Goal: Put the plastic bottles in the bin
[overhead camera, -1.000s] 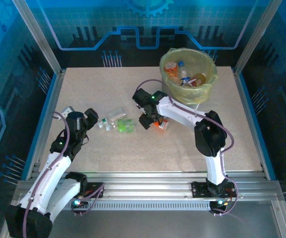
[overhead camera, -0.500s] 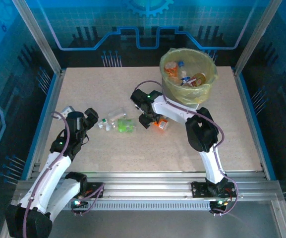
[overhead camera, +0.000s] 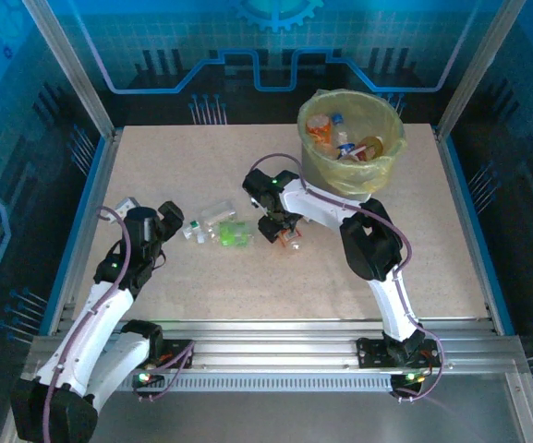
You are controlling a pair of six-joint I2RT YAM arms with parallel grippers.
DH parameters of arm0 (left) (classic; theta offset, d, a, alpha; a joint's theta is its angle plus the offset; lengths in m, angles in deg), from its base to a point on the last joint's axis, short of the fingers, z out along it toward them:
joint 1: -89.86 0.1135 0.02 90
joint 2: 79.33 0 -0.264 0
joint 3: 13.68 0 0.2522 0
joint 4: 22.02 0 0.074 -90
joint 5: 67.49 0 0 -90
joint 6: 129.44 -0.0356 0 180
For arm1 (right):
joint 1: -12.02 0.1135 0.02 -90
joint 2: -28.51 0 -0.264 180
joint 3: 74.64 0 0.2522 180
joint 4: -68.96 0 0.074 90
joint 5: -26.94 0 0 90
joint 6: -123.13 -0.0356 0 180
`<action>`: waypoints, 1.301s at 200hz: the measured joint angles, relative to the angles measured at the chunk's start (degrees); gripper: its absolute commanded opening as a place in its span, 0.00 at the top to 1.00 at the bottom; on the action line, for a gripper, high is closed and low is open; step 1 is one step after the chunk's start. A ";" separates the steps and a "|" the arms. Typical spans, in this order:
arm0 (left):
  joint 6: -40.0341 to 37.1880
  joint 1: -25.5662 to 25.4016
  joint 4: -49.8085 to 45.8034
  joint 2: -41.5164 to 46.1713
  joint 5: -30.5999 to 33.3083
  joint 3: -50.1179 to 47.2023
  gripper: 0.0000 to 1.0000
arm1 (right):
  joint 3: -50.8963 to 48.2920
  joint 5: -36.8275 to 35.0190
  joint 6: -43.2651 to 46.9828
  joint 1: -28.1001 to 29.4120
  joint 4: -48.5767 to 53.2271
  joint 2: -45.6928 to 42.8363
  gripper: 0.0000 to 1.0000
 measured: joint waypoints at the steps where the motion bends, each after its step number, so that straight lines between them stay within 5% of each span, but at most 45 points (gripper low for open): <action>1: 0.00 0.00 0.00 0.00 0.00 0.00 0.01 | 0.00 0.07 -0.02 0.00 0.00 0.00 0.27; 104: 0.00 0.00 0.00 -0.07 0.00 0.00 0.01 | -0.13 2.21 -1.11 0.00 -0.68 3.50 0.30; 155: 0.00 0.00 -0.02 -0.07 0.02 0.00 0.01 | -0.83 2.23 -2.47 0.00 -1.53 3.58 0.51; 260: 0.00 0.00 -0.02 -0.07 0.02 0.00 0.01 | -3.17 0.57 -5.86 0.24 -1.44 -3.15 0.72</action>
